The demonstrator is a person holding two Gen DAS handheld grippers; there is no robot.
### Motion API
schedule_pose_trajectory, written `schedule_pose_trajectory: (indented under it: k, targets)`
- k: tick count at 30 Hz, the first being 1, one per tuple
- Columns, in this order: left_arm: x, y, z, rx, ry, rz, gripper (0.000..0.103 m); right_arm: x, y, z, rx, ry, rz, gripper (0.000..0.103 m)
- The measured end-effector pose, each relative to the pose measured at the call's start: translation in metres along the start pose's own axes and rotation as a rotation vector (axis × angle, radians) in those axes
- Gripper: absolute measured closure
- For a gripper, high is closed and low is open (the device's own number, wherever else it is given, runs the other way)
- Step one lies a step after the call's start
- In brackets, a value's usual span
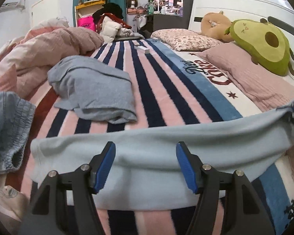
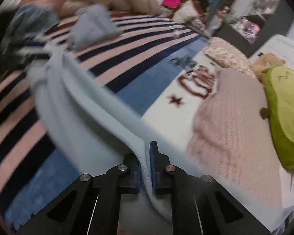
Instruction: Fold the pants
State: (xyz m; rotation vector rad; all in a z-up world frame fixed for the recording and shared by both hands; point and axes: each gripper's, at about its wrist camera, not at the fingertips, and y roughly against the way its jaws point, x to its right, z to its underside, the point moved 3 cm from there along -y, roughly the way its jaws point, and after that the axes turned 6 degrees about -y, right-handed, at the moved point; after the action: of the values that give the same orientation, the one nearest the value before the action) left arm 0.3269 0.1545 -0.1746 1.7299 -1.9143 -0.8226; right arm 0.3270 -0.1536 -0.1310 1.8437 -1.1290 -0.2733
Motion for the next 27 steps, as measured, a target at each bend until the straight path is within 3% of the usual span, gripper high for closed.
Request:
schedule_pose_trajectory:
  k: [6,9,10,13,15,18,20,23,27]
  targets:
    - [-0.008,-0.01,0.011,-0.03,0.015,-0.017,0.043,0.013,-0.012,-0.027,0.009,-0.02,0.086,0.101]
    - [-0.009,-0.014,0.014,-0.037,0.017,-0.015,0.037,0.013,-0.022,-0.03,-0.012,-0.028,0.09,0.1]
    - [-0.009,-0.015,0.014,-0.039,0.014,-0.02,0.035,0.013,-0.026,-0.029,-0.026,-0.026,0.092,0.095]
    - [-0.007,-0.019,0.017,-0.051,0.004,-0.025,0.033,0.02,-0.033,-0.026,-0.041,-0.03,0.142,0.044]
    - [-0.006,-0.019,0.017,-0.049,-0.007,-0.028,0.032,0.031,-0.025,-0.025,-0.02,-0.077,0.13,0.043]
    - [-0.001,-0.011,0.014,-0.019,-0.034,-0.053,0.031,0.052,0.017,-0.021,0.067,-0.192,0.062,0.043]
    - [0.004,-0.005,0.011,-0.001,-0.05,-0.073,0.031,0.063,0.047,-0.015,0.108,-0.225,0.077,0.042]
    - [0.017,0.011,0.003,0.039,-0.051,-0.04,0.03,0.091,0.096,0.009,0.129,-0.271,0.172,0.039]
    - [0.043,0.032,-0.009,0.092,-0.062,0.028,0.027,0.131,0.148,0.068,0.089,-0.378,0.316,0.033]
